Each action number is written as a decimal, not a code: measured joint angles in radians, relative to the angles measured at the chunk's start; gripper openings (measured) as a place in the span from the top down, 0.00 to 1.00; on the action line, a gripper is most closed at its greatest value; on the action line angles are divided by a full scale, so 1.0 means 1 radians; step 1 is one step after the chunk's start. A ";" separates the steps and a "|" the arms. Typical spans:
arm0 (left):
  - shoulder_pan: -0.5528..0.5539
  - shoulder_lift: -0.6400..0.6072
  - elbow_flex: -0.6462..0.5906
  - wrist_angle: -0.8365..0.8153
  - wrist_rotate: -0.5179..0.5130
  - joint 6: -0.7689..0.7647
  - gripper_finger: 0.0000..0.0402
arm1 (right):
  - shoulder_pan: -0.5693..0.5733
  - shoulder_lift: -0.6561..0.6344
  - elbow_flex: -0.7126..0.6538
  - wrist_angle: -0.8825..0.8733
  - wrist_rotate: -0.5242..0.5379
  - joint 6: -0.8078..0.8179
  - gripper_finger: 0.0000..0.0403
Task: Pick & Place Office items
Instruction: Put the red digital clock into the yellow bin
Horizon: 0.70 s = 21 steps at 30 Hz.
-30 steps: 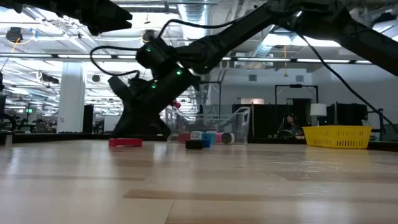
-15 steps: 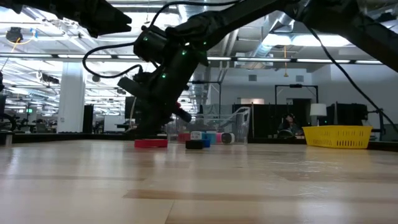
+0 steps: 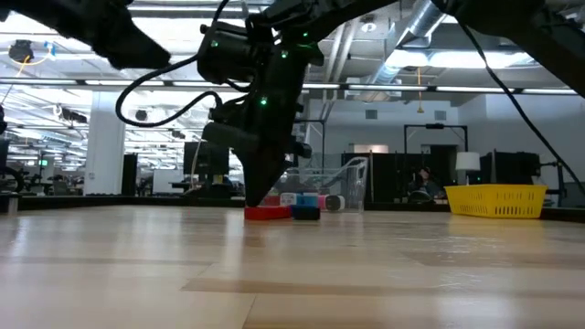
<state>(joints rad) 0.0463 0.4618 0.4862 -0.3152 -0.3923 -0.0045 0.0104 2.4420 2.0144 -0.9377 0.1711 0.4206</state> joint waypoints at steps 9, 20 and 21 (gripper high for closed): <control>-0.001 -0.079 -0.040 -0.037 0.084 -0.083 0.48 | 0.017 -0.076 -0.094 0.002 0.040 0.003 1.00; 0.000 -0.010 -0.050 0.066 0.084 -0.083 0.48 | 0.093 -0.454 -0.654 0.442 0.099 0.146 1.00; 0.000 -0.003 -0.050 0.078 0.084 -0.083 0.48 | 0.107 -0.507 -0.702 0.526 0.116 0.156 1.00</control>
<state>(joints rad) 0.0463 0.4584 0.4358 -0.2375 -0.3084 -0.0872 0.1170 1.9346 1.3126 -0.4116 0.2871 0.5769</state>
